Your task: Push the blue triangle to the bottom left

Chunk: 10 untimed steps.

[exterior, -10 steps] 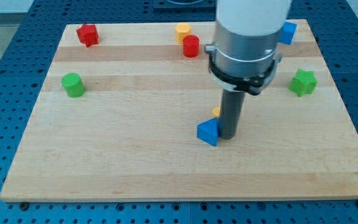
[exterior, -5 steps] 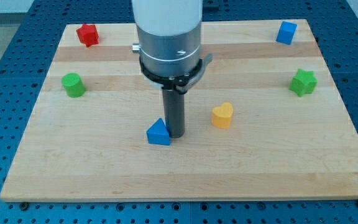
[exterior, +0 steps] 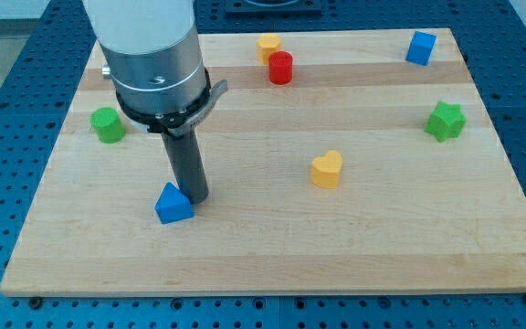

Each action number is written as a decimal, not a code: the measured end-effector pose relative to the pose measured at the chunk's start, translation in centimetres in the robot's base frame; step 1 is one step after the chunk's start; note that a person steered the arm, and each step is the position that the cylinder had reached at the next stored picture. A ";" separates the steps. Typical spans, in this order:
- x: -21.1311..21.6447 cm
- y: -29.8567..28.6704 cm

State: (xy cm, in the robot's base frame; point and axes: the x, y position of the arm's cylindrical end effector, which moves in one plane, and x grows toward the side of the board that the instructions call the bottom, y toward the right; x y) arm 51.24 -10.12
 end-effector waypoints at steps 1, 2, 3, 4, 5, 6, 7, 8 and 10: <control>1.0 -0.1; 1.8 -0.8; 2.3 -1.9; 3.3 -2.8; 4.3 -3.0; 4.8 -3.0; 5.4 -3.0; 5.5 -3.9; 5.5 -6.8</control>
State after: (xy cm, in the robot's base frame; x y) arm 56.76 -16.96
